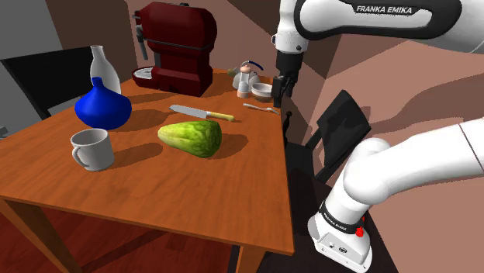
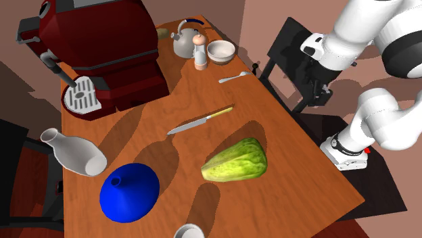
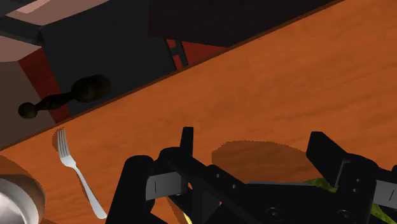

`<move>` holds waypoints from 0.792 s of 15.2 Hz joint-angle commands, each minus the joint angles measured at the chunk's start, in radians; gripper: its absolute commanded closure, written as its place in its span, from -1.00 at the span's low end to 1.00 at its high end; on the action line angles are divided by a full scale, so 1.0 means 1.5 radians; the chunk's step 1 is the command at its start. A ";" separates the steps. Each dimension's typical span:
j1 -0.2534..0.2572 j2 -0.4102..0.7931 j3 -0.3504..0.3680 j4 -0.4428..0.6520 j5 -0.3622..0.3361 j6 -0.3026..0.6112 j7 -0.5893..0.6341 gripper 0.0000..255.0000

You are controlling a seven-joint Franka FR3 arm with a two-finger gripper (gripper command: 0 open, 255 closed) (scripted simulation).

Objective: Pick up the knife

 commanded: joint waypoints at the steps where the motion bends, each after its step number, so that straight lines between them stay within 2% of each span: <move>1: 0.000 0.000 0.000 0.000 0.000 0.000 0.000 -1.00; 12: 0.016 0.242 -0.056 0.073 -0.003 0.210 -0.114 -1.00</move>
